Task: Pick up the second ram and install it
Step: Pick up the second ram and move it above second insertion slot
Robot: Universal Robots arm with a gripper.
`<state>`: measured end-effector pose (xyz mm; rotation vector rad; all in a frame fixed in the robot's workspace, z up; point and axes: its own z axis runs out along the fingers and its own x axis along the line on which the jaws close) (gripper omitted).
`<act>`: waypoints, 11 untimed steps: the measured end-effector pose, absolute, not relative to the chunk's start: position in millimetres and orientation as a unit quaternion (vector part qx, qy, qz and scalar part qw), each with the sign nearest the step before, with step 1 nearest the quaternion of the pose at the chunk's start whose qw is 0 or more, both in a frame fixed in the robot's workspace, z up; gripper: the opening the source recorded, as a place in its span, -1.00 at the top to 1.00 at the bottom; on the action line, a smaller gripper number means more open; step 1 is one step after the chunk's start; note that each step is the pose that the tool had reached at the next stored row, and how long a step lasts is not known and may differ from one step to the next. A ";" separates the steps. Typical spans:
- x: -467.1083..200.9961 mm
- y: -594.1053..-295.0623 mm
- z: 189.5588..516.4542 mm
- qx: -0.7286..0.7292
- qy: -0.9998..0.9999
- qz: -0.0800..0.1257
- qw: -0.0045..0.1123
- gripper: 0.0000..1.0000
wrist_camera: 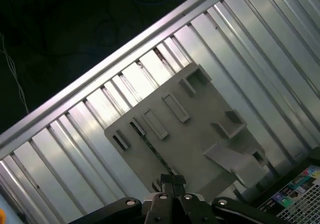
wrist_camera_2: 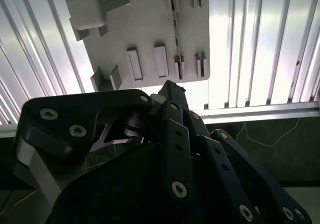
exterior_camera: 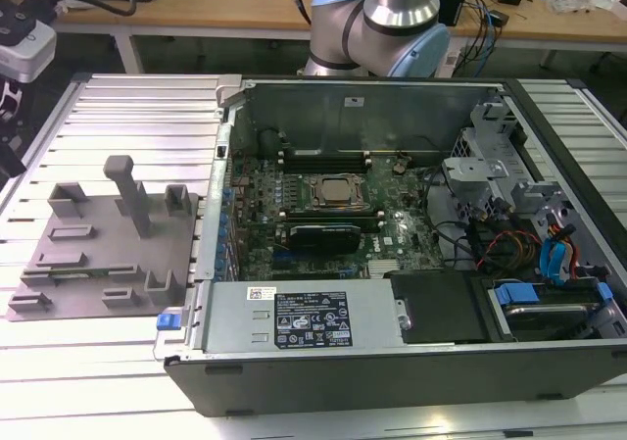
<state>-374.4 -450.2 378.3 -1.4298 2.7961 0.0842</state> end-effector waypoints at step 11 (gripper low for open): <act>-374.4 -450.3 378.3 -0.520 0.854 0.027 -0.002 0.84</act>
